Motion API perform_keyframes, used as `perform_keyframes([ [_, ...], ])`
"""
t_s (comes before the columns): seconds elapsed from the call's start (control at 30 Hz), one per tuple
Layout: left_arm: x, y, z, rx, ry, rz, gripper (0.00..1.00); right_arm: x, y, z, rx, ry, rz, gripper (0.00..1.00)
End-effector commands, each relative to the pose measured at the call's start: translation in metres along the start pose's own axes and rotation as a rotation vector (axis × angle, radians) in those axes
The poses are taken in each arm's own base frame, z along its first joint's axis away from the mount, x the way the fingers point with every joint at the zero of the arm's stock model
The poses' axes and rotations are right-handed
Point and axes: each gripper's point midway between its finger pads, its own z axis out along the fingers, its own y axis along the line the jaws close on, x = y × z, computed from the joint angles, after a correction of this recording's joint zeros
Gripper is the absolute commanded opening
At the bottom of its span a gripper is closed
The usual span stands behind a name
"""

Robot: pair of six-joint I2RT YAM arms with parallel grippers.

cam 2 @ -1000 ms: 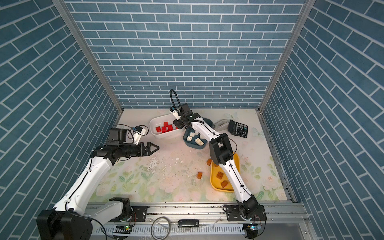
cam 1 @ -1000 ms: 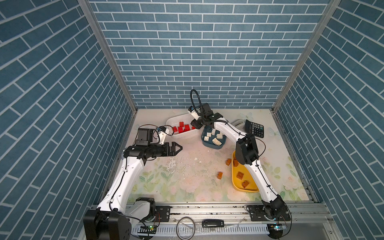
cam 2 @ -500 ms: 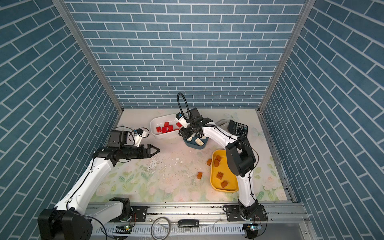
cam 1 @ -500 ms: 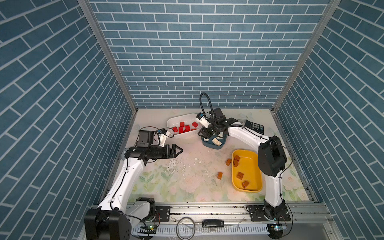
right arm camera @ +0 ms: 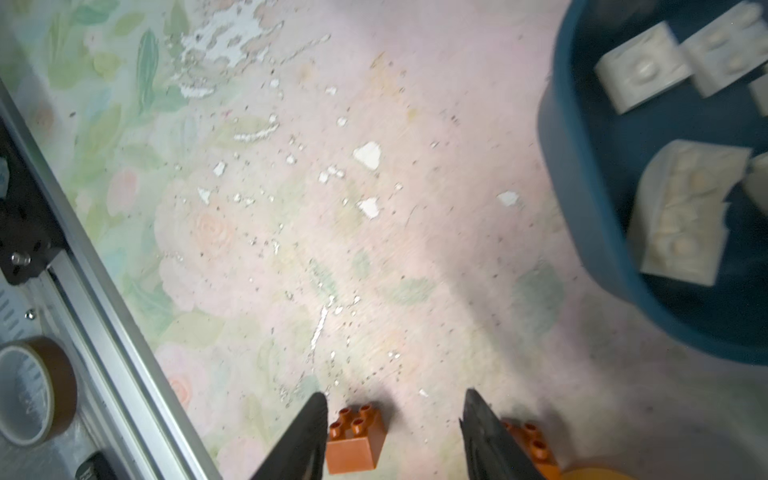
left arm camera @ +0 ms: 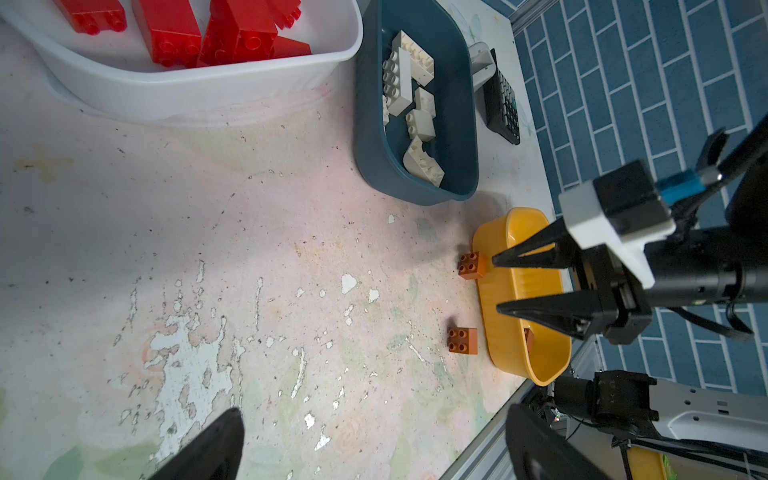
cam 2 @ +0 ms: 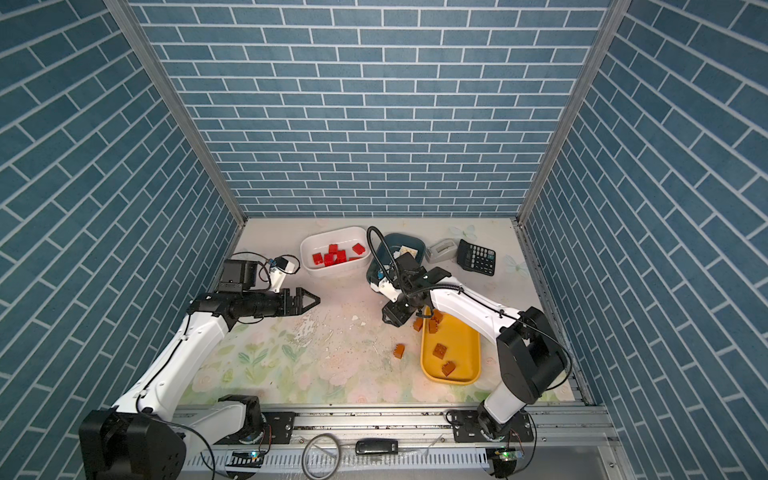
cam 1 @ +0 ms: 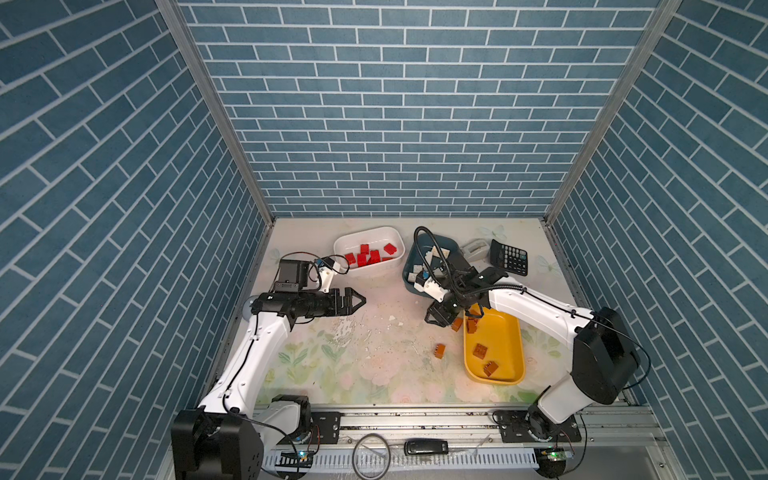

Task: Sort the legos into containers by color
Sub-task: 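Move the right gripper back over a brown 2x2 brick on the table, then lower the right gripper and grasp the brown 2x2 brick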

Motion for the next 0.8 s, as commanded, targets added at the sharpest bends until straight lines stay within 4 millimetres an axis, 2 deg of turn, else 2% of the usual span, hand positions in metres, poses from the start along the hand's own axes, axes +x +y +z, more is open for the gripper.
perform_keyframes([
  [0.0, 0.000, 0.002, 0.001, 0.007, -0.004, 0.007, 1.00, 0.038, 0.013, 0.005, 0.002, 0.130, 0.026, 0.54],
  [0.07, 0.000, 0.002, 0.002, 0.008, -0.002, 0.003, 1.00, 0.047, 0.016, 0.010, 0.004, 0.156, 0.031, 0.54],
  [0.33, 0.005, 0.003, 0.002, 0.008, 0.001, -0.006, 1.00, 0.060, 0.026, 0.023, 0.023, 0.208, 0.067, 0.54],
  [0.53, 0.008, 0.004, 0.002, 0.005, 0.005, -0.009, 1.00, 0.058, 0.013, 0.012, 0.154, 0.177, 0.312, 0.54],
  [0.67, 0.008, 0.005, 0.003, 0.007, 0.006, -0.016, 1.00, 0.056, 0.017, 0.012, 0.176, 0.135, 0.468, 0.55],
  [0.77, 0.007, 0.004, 0.003, 0.009, 0.005, -0.018, 1.00, 0.067, 0.015, 0.014, 0.237, 0.162, 0.502, 0.56],
])
